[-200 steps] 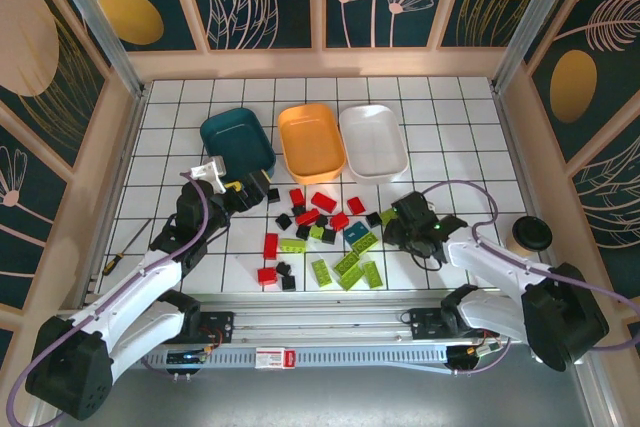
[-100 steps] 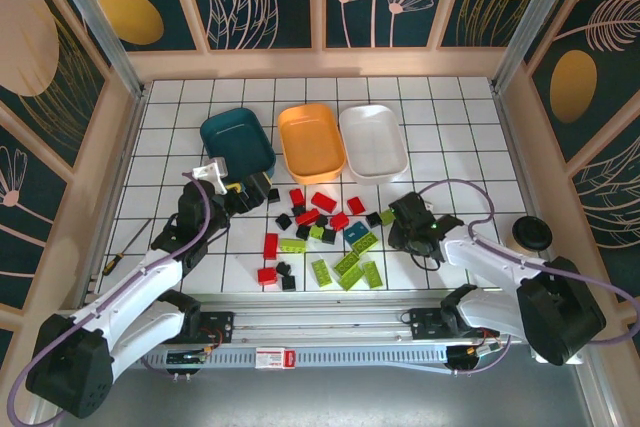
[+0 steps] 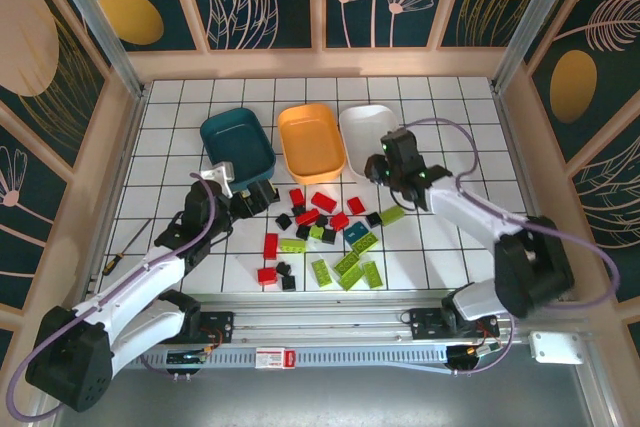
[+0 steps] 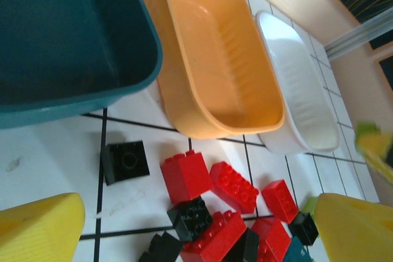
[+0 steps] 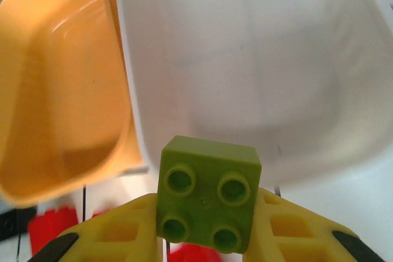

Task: Sort the legos into containers by color
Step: Place the lego in the container, then pick up the lego from the middle-left of the table.

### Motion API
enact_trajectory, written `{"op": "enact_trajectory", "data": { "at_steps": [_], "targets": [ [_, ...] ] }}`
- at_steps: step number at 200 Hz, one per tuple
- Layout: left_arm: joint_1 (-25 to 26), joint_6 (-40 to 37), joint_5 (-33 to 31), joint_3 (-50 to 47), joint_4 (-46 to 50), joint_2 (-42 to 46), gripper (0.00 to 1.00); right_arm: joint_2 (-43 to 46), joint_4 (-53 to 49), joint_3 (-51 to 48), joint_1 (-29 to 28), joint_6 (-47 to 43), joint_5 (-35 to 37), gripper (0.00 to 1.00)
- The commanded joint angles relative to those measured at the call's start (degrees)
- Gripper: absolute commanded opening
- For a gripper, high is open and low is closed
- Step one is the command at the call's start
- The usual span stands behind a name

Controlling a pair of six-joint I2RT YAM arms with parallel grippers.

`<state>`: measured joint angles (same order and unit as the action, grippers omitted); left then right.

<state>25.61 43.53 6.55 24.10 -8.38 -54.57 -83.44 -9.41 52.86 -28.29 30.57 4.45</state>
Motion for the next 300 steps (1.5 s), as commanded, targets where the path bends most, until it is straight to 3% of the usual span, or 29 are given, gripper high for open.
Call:
{"op": "enact_trajectory", "data": {
  "at_steps": [1, 18, 30, 37, 58, 125, 149, 206, 242, 271, 300],
  "targets": [
    [1.70, 0.04, -2.10, 1.45, 5.22, 0.57, 0.95, -8.38, 5.36, 6.09, 2.04, -3.44, -1.16, 0.20],
    [2.49, 0.74, -3.06, 0.50, 6.88, 1.39, 0.94, -13.72, 5.29, 10.59, 3.21, -3.94, -1.08, 0.27],
    [2.89, 1.20, -3.82, 0.01, 8.20, 2.19, 0.94, -16.01, 5.63, 12.75, 3.85, -4.33, -2.14, 0.51],
    [3.24, 1.41, -4.47, -0.23, 8.91, 2.74, 0.94, -16.74, 5.49, 13.85, 3.95, -4.70, -1.97, 0.60],
    [5.48, 1.78, -7.83, 0.04, 12.17, 4.00, 0.92, -14.58, 6.74, 13.73, 3.78, -5.34, -2.10, 0.68],
    [22.37, 8.84, -23.26, 1.41, 24.47, -0.41, 0.79, 1.50, 13.04, -4.25, 1.79, -1.95, -4.54, 0.69],
    [26.32, 11.78, -25.44, 1.01, 27.75, -1.75, 0.76, 4.97, 13.96, -9.73, 1.11, -1.13, -4.45, 0.69],
    [26.96, 11.10, -24.12, -2.48, 21.15, -4.34, 0.69, 9.52, 13.16, -14.54, 1.02, -0.68, -3.83, 0.69],
    [26.87, 9.21, -23.93, -1.27, 19.10, -10.23, 0.65, 12.68, 12.11, -15.26, 1.04, -1.03, -1.58, 0.69],
    [26.93, 8.42, -23.85, -0.21, 17.41, -14.78, 0.57, 14.58, 10.94, -15.16, 1.07, -1.47, -0.84, 0.69],
    [26.85, 7.79, -25.07, 1.21, 17.38, -17.94, 0.58, 16.13, 10.60, -15.49, 1.06, -1.43, -0.95, 0.69]
  ]
}}
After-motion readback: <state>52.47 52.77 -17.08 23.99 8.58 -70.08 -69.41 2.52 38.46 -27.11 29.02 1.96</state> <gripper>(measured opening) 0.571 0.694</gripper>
